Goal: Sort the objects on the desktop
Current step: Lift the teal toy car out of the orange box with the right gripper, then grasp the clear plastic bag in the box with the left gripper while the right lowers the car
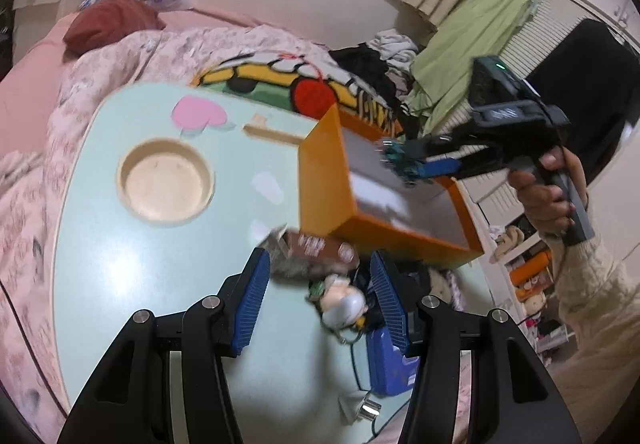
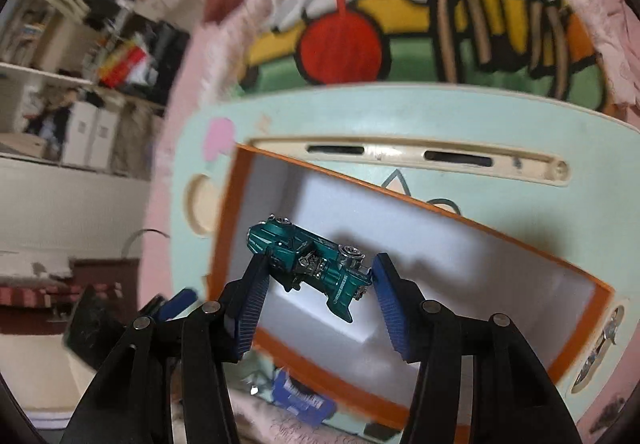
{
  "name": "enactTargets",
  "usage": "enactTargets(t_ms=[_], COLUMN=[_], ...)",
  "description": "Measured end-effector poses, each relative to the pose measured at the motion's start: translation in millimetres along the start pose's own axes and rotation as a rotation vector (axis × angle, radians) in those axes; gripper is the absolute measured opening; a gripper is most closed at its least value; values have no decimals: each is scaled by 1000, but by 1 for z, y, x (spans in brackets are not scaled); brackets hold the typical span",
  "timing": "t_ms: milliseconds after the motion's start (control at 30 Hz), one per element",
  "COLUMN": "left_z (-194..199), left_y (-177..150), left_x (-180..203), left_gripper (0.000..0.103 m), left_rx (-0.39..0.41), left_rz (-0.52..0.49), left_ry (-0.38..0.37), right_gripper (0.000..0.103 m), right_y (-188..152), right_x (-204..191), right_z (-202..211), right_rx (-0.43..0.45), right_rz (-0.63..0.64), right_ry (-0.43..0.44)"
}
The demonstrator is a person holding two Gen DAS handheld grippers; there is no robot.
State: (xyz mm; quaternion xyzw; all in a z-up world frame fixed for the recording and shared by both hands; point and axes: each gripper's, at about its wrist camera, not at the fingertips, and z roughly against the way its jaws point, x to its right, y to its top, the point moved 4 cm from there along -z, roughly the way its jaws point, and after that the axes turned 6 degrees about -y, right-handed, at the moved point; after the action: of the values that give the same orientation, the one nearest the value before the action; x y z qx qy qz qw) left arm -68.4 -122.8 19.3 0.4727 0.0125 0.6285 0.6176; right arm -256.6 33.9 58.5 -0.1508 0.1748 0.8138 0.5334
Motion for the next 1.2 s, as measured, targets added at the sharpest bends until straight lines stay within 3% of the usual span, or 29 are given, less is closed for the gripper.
enactTargets(t_ms=[167,233,267,367,467,567,700,767,800,933,1067,1200], left_z=[-16,-38,-51,-102,-149,-178,-210,-220,-220,-214,-176,-113], left_y=[34,50,56,61,58,51,40,31,31,39,66,83], left_x=[30,52,62,87,98,101,103,102,105,97,94,105], left_gripper=[53,53,53,53,53,53,53,44,33,32,32,32], left_rx=[-69,-172,-234,-476,-633,-730,-833,-874,-867,-827,-659,-491], left_rz=[-71,-94,-100,-100,-112,-117,-127,-131,-148,-91,-49,-91], left_ry=[-36,-58,-66,-76,-3,57,122,145,145,101,-13,-98], right_gripper=[53,53,53,53,53,53,53,53,54,54,60,60], right_y=[-66,-97,-109,-154,-187,-206,-210,-202,-199,-192,-195,-200], right_x=[41,54,35,56,68,72,76,73,74,78,88,90], right_z=[68,75,60,47,25,0,-20,-25,-27,-27,-12,-2], right_rx=[119,113,100,26,-34,-75,-65,-20,2,75,160,201], right_rz=[28,34,32,14,7,23,60,71,72,41,25,64], right_ry=[16,-8,-18,-38,-56,-89,-155,-175,-176,-127,-118,-179])
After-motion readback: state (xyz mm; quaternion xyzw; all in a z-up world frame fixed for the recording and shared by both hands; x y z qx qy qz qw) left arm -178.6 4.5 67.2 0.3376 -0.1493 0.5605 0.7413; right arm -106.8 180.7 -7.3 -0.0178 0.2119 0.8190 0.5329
